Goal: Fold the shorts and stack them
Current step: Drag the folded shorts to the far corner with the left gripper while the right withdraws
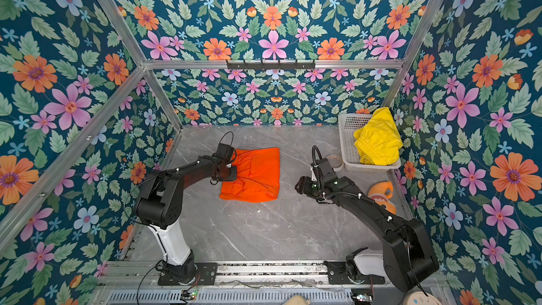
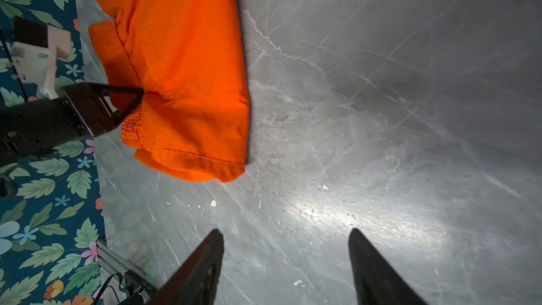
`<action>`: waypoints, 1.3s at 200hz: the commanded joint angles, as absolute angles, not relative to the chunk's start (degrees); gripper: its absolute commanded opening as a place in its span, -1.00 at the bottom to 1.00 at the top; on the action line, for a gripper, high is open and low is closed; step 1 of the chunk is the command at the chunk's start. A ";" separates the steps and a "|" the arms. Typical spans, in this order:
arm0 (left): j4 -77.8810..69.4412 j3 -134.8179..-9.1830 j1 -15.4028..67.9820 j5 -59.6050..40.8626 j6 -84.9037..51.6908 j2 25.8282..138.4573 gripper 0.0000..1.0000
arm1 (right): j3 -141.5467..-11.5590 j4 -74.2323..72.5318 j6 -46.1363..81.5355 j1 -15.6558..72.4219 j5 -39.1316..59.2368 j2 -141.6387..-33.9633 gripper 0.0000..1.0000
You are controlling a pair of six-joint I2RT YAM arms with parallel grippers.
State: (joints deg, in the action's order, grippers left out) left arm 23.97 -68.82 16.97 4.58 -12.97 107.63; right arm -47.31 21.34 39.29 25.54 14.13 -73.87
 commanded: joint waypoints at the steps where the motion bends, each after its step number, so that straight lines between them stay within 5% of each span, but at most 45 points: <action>1: 30.54 -73.29 13.13 7.03 -2.59 110.90 -0.50 | -46.05 21.11 40.44 25.47 12.48 -71.91 0.36; 79: 34.03 -95.31 1.63 10.28 14.99 125.75 -0.60 | -43.38 24.45 39.96 25.14 11.74 -66.43 0.36; 174: 39.06 -119.01 -6.03 11.99 20.58 139.70 -0.57 | -41.04 27.86 39.11 25.02 9.17 -58.80 0.36; 226: 37.35 -122.39 -6.92 11.52 21.72 138.58 -0.35 | -42.41 27.61 39.11 25.02 9.13 -60.86 0.36; 260: 38.67 -124.04 -6.77 10.38 19.16 133.60 0.12 | -44.04 27.62 38.60 25.03 8.93 -60.60 0.36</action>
